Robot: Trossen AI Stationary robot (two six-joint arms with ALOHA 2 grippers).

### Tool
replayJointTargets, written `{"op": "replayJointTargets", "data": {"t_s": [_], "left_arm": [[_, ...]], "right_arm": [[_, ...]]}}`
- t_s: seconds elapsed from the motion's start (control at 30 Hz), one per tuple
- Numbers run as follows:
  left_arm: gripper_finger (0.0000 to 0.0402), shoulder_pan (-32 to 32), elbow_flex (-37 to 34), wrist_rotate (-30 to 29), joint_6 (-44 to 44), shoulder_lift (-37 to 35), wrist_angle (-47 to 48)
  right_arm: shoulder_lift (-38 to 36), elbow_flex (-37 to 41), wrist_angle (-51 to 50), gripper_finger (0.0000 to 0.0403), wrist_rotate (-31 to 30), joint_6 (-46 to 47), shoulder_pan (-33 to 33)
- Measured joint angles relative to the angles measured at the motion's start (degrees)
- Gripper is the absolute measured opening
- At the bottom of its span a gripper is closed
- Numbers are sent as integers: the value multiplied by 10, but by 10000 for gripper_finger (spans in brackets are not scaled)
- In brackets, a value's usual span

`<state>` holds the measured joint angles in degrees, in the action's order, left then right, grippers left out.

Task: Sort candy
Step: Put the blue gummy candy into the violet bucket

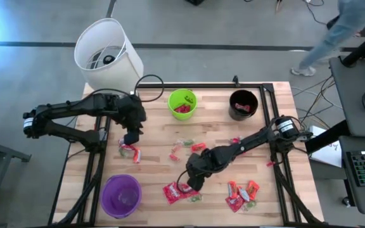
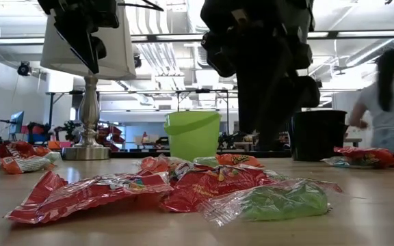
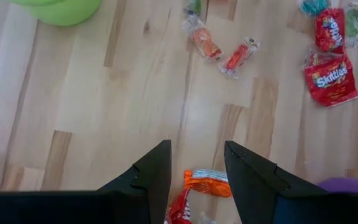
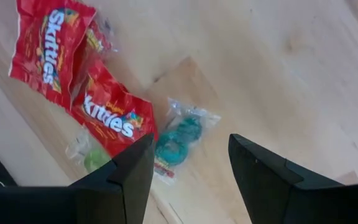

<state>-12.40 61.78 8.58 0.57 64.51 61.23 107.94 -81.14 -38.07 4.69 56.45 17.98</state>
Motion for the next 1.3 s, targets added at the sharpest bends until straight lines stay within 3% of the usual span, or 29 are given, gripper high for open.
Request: {"op": "replayJointTargets", "data": {"t_s": [0.9, 1.3], "left_arm": [[131, 0, 0, 0, -31, 0, 1], [131, 0, 0, 0, -37, 0, 1]], "right_arm": [[0, 46, 80, 199, -63, 154, 30], [0, 63, 107, 199, -73, 173, 34]]}}
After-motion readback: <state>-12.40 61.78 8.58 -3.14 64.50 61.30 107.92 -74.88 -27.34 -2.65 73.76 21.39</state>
